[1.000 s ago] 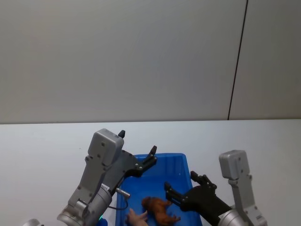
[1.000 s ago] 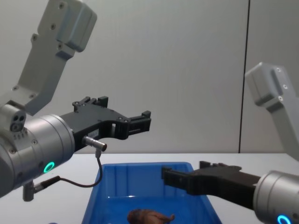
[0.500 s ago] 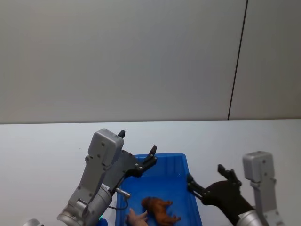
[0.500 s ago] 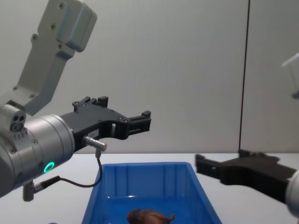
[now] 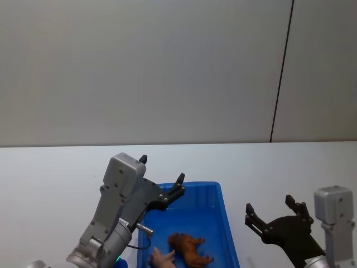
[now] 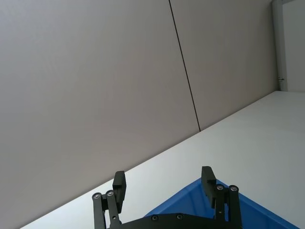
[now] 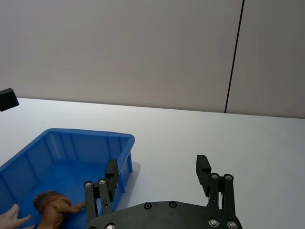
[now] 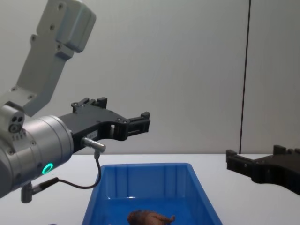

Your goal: Pick up the two dolls from the table and place them into the box.

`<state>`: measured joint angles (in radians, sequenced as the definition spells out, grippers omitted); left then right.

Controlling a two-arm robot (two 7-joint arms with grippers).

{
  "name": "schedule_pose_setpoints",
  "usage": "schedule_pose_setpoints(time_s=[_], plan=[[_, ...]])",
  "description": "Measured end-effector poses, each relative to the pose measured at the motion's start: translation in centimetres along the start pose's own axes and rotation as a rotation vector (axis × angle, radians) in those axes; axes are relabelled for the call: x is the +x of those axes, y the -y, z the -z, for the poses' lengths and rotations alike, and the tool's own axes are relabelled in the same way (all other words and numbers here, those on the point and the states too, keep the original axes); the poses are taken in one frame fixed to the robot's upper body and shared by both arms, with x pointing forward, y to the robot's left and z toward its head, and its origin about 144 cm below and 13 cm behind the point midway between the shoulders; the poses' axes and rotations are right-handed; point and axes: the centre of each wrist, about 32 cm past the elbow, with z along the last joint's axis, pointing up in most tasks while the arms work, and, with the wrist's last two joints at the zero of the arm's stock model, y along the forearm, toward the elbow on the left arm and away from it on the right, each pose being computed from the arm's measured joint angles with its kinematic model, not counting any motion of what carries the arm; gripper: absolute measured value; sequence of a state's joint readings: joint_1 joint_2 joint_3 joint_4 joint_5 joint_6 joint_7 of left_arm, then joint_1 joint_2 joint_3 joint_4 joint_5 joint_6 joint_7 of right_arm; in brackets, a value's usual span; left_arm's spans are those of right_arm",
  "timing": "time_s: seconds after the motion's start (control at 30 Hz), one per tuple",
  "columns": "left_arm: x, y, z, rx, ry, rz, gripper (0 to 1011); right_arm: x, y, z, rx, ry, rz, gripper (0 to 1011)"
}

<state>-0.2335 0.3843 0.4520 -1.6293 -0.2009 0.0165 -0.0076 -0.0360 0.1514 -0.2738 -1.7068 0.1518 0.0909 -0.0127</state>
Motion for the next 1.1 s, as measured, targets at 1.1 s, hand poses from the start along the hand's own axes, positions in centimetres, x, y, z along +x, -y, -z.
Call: schedule_pose_setpoints(time_s=[1.1], plan=[[2.1,-4.9,0.0,0.212,-0.074,-0.143,1001,0.3,0.9,0.0,0.016,0.011,0.048,1001]])
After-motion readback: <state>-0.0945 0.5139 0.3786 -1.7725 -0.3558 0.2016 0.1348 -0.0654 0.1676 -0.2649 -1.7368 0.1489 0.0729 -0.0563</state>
